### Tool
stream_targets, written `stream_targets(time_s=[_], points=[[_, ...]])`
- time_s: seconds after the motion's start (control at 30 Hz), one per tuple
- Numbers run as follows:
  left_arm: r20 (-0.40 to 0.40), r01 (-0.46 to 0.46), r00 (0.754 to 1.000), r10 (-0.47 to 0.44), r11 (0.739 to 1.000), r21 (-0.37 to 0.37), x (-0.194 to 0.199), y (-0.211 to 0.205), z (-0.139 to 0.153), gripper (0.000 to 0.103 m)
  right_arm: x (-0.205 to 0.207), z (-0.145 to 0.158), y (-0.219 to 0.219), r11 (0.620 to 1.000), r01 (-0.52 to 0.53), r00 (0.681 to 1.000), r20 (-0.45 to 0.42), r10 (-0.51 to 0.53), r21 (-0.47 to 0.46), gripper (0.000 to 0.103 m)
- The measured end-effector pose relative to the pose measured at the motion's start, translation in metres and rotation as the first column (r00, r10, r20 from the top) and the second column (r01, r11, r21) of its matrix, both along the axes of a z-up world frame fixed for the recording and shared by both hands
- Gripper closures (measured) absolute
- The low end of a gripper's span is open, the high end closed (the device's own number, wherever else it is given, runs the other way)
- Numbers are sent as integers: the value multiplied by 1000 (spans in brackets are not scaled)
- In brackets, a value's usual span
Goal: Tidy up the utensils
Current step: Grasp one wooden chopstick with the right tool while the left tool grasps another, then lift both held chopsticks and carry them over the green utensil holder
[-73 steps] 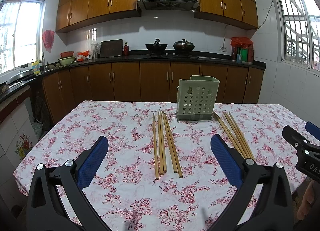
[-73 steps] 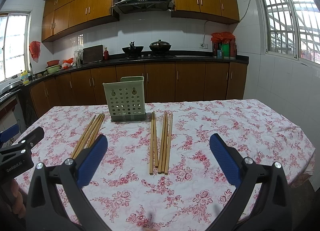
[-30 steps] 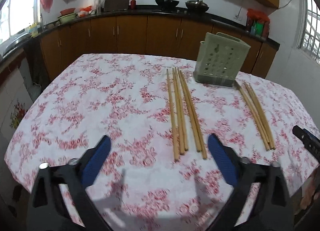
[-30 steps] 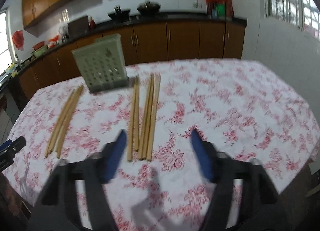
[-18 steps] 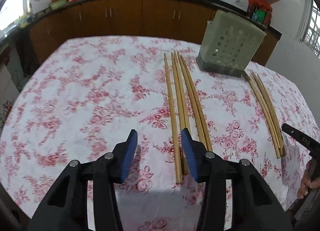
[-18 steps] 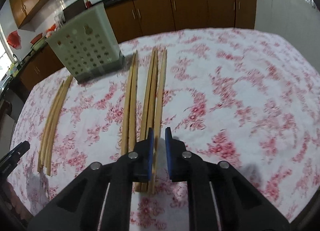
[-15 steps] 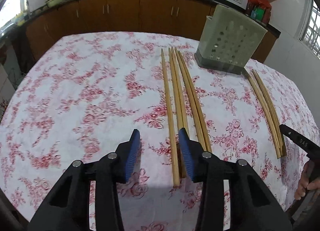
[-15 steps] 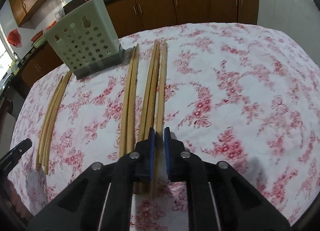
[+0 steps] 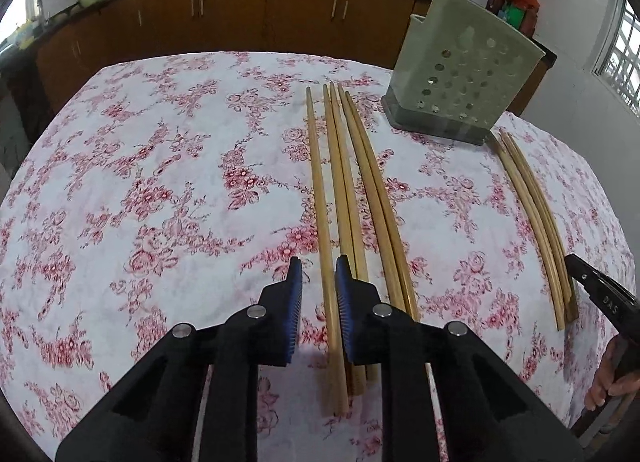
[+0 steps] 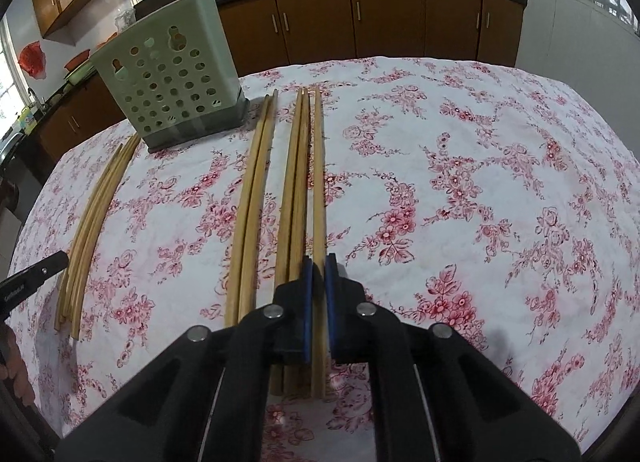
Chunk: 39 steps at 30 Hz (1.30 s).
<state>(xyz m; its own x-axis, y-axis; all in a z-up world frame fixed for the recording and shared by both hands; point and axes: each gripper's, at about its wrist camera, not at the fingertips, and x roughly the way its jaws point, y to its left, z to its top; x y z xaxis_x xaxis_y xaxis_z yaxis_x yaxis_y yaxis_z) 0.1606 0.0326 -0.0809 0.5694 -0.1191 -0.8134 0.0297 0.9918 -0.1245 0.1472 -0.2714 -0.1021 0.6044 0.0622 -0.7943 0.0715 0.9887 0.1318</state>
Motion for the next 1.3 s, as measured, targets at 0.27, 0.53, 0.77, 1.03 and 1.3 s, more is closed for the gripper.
stream_targets(time_s=[0.27,0.53,0.77,1.03,1.3], points=[[17,0,1000,-1,1000,29,7,0,-5,95,-1,-1,1,1000,-16,1000,8,16,-10,94],[35,-7,999,6,999,36,15,6,-6,95,10,0,-2,1000,-6,1000,26,7,-30,95],[55,-15,998,12,998,57,24,5,-7,95,19,-2,-6,1000,6,999,41,-5,-22,95],[56,0,998,-1,1000,23,0,7,-7,95,8,-3,-8,1000,2,999,41,-2,-19,95],[79,-8,997,5,999,38,-7,5,-8,95,5,-3,-6,1000,2,999,45,0,-30,95]])
